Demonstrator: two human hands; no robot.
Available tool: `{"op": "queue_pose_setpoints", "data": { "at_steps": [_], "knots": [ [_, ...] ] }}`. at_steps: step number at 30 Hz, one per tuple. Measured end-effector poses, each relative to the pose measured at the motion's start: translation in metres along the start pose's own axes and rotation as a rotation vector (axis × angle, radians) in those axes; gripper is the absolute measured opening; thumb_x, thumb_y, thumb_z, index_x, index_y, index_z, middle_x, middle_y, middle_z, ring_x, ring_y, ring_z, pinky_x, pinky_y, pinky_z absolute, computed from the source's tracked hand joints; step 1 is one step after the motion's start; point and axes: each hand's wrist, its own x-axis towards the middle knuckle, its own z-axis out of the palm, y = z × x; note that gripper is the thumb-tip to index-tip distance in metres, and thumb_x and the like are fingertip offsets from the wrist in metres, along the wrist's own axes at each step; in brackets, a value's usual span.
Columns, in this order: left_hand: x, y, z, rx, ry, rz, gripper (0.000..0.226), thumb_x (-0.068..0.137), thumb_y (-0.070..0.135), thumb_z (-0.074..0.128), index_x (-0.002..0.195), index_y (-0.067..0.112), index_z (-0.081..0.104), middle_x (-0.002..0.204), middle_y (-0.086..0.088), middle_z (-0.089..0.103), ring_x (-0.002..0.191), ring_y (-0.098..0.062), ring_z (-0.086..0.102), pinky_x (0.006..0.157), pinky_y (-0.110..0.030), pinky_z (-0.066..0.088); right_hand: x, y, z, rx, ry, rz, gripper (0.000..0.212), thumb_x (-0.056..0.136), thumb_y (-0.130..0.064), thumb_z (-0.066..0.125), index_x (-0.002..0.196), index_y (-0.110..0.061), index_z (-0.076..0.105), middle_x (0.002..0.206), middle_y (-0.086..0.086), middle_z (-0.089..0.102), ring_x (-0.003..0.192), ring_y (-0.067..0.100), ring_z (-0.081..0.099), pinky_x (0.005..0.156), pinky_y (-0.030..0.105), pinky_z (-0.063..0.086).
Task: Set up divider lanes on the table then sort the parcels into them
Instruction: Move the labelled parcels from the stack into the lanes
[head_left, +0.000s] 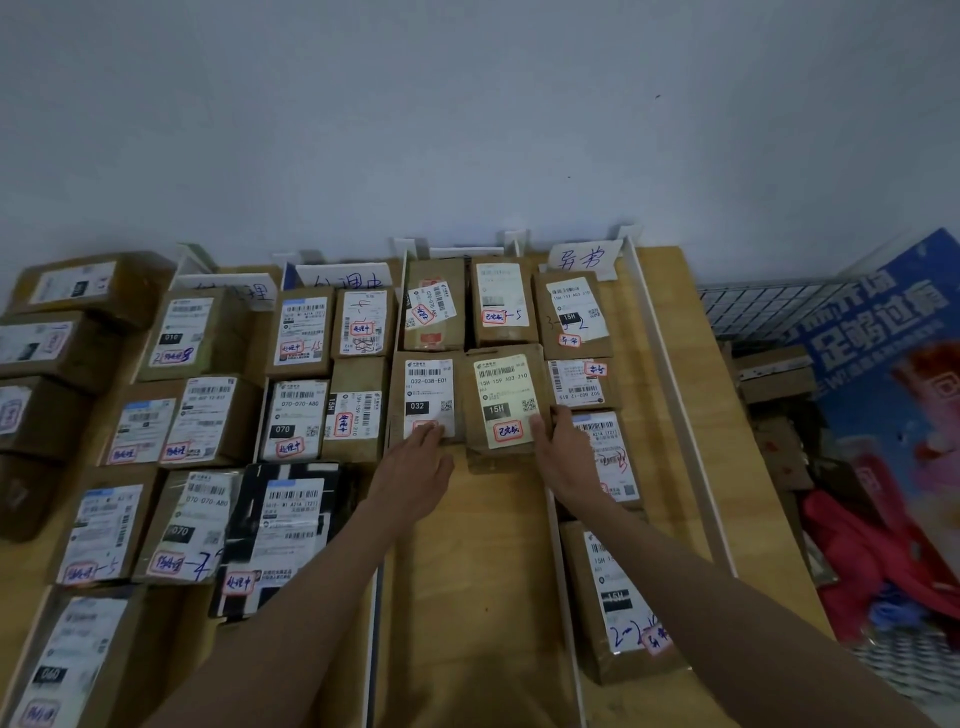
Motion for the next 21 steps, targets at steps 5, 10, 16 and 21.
{"op": "queue_pose_setpoints", "data": {
  "at_steps": [5, 10, 16, 21],
  "knots": [
    [0.003, 0.002, -0.001, 0.033, 0.0, -0.009, 0.056, 0.101, 0.04, 0.042, 0.15, 0.016, 0.031, 0.152, -0.005, 0.038, 0.127, -0.026, 0.05, 0.106, -0.042, 0.042, 0.008, -0.005, 0.002, -0.137, 0.029, 0.022, 0.045, 0.102, -0.042, 0.043, 0.127, -0.006, 0.051, 0.13, 0.014, 0.047, 0.113, 0.029, 0.053, 0.093, 0.047, 0.05],
    [0.011, 0.008, -0.001, 0.07, 0.002, -0.019, 0.07, 0.095, 0.056, 0.047, 0.153, 0.028, 0.02, 0.147, -0.004, 0.04, 0.129, -0.028, 0.047, 0.107, -0.045, 0.041, 0.014, -0.007, 0.003, -0.136, 0.031, 0.002, 0.046, 0.101, -0.045, 0.046, 0.128, -0.008, 0.053, 0.132, 0.012, 0.045, 0.114, 0.029, 0.053, 0.093, 0.05, 0.051],
    [0.012, 0.004, 0.009, 0.064, 0.009, -0.052, 0.077, 0.091, 0.06, 0.05, 0.154, 0.028, 0.017, 0.146, -0.005, 0.039, 0.129, -0.03, 0.045, 0.106, -0.051, 0.042, 0.013, -0.003, 0.005, -0.093, 0.019, -0.049, 0.045, 0.101, -0.041, 0.049, 0.133, -0.009, 0.051, 0.131, 0.012, 0.047, 0.117, 0.026, 0.052, 0.096, 0.044, 0.049],
    [0.013, 0.007, 0.006, 0.066, 0.018, -0.054, 0.075, 0.092, 0.058, 0.052, 0.153, 0.029, 0.019, 0.145, -0.004, 0.04, 0.127, -0.029, 0.046, 0.103, -0.046, 0.045, 0.02, 0.0, 0.006, -0.103, -0.007, -0.047, 0.041, 0.101, -0.041, 0.048, 0.125, -0.008, 0.056, 0.126, 0.011, 0.052, 0.114, 0.026, 0.054, 0.095, 0.042, 0.05]
  ]
}}
